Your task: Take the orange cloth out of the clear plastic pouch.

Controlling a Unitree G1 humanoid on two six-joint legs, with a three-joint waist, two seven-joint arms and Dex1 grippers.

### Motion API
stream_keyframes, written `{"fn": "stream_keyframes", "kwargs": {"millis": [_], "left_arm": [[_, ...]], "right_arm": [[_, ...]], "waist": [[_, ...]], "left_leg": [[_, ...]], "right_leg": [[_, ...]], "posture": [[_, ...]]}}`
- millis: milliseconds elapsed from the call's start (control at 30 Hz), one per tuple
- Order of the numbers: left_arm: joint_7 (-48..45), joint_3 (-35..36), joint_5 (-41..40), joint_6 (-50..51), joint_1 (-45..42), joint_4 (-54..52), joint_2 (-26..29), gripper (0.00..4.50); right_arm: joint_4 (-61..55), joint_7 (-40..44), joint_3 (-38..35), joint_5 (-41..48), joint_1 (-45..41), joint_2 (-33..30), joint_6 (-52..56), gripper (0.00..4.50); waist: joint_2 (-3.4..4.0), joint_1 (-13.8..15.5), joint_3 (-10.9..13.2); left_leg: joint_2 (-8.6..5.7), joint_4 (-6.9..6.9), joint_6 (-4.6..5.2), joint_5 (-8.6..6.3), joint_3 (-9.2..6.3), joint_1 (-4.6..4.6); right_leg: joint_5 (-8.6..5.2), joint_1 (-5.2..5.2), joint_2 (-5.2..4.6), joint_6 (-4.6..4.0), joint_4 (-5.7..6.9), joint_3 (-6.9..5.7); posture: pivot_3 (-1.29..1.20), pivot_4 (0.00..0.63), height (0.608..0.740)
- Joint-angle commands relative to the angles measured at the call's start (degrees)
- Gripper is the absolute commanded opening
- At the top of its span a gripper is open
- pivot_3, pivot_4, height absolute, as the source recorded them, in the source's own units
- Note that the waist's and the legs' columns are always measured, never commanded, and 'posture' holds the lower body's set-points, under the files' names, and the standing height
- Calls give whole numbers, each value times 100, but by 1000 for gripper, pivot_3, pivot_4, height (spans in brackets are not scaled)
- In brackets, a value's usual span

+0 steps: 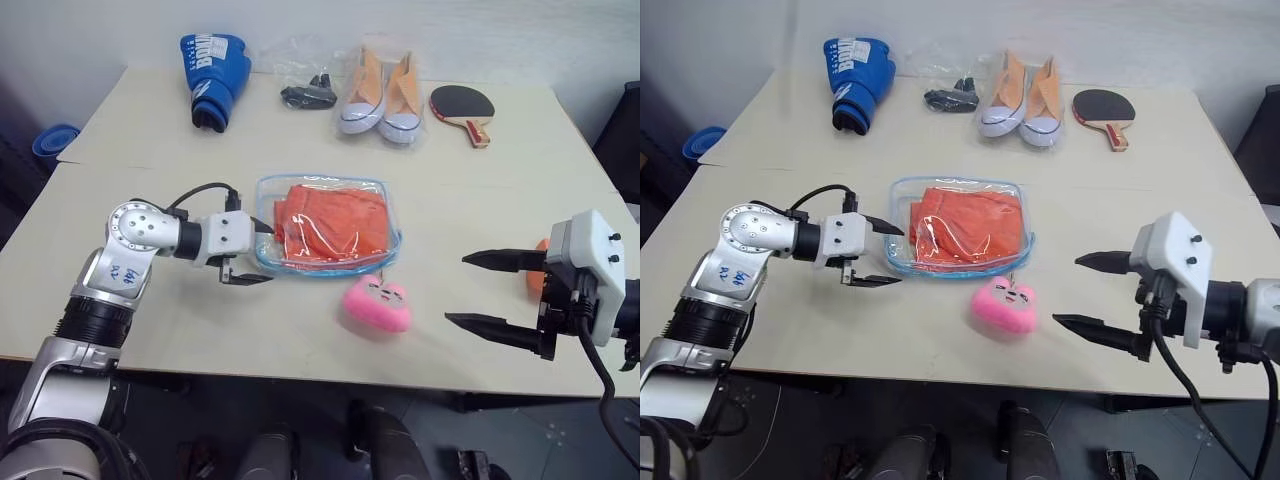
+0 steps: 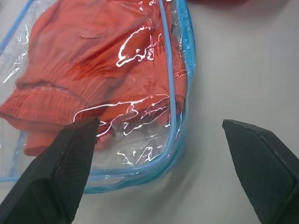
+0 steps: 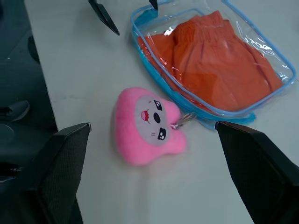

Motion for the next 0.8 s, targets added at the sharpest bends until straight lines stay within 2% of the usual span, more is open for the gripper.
{"fn": "stream_keyframes", "kwargs": {"millis": [33, 100, 133, 233, 567, 800], "left_arm": [[189, -54, 250, -270, -53, -9, -49, 4500], [348, -74, 354, -402, -77, 96, -148, 4500], [381, -64, 347, -432, -85, 131, -189, 4084], [379, -44, 347, -511, -87, 192, -231, 3358], [69, -97, 249, -1150, 11, 369, -213, 154], [-343, -21, 147, -2680, 66, 885, 86, 154]], "right_arm": [[-102, -13, -28, 81, -2, -118, -163, 4453], [-109, -18, 8, 28, 53, -97, -218, 4453], [-117, -10, 13, 0, 97, -92, -252, 4500], [-138, 15, -26, -8, 213, -102, -322, 4500], [-133, 108, -141, 43, 417, -183, -448, 4500], [3, 341, -166, 4, 538, -307, -547, 4500]], "waist": [[0, -10, 0], [0, -13, 0], [0, -13, 0], [0, -15, 0], [0, -15, 0], [0, -28, 0]], "left_leg": [[1, -1, -1, 0, 1, 1], [3, -1, -3, 2, 3, 2], [3, -1, -4, 2, 5, 4], [3, 0, -5, 3, 10, 7], [3, 1, -5, 3, 11, 8], [3, 1, -6, 3, 10, 9]], "right_leg": [[0, 0, 2, 0, 1, 0], [0, -1, 5, 0, 3, 0], [0, -1, 5, 0, 5, 1], [0, -1, 6, 0, 10, 4], [0, -1, 5, -1, 11, 5], [0, -2, 3, -1, 11, 4]], "posture": [[0, 150, 740], [0, 150, 740], [0, 150, 740], [0, 150, 740], [0, 150, 740], [0, 150, 740]]}}
